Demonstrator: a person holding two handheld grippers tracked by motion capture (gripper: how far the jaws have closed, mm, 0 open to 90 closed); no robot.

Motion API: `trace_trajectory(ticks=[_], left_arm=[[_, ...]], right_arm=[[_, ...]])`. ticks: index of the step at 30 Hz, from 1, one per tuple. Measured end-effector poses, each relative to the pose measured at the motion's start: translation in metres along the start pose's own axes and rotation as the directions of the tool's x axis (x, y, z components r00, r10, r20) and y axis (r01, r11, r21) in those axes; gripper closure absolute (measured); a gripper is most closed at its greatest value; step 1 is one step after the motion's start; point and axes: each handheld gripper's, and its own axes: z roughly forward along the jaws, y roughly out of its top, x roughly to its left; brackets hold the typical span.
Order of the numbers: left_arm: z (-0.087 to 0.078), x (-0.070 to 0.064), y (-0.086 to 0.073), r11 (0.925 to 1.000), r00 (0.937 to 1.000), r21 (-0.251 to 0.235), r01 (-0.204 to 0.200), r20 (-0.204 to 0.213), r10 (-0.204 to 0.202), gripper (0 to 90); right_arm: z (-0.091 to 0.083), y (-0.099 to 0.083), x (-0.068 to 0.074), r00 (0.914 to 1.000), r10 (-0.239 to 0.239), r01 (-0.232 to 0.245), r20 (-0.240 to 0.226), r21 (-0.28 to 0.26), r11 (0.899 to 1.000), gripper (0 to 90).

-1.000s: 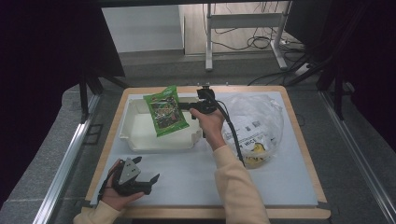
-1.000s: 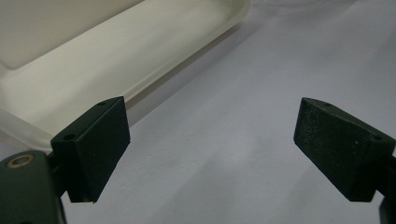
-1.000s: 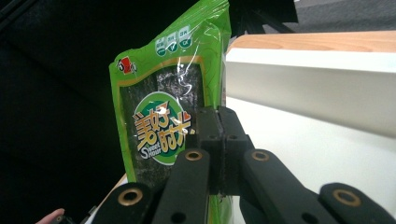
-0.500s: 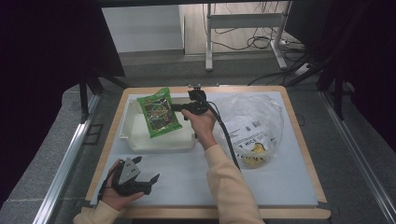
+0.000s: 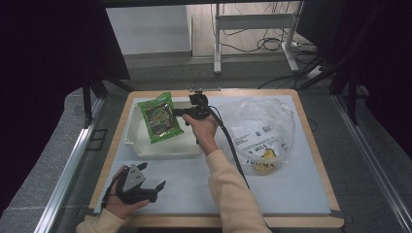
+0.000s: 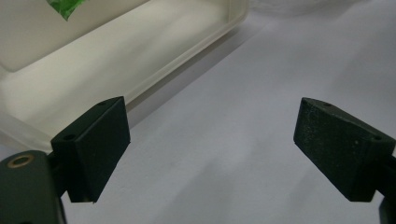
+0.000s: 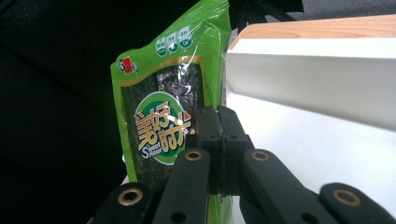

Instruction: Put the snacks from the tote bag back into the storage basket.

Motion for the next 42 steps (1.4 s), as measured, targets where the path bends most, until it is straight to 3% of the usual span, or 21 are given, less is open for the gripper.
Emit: trace_trajectory(ticks=[26,42], left_arm=[[0.0,0.001,0.0,1.0,1.0,-0.008,0.006,0.005,-0.006,10.6],[0.001,-0.001,0.002,0.9999,0.9999,-0.011,-0.002,0.014,0.002,10.6]], right_arm=[[0.039,-0.007,0.003,0.9972,0.018,-0.021,0.073,0.033,0.999,89.7],[0.077,-0.022,-0.007,0.9851,0.088,-0.096,0.148,0.043,0.994,89.6]])
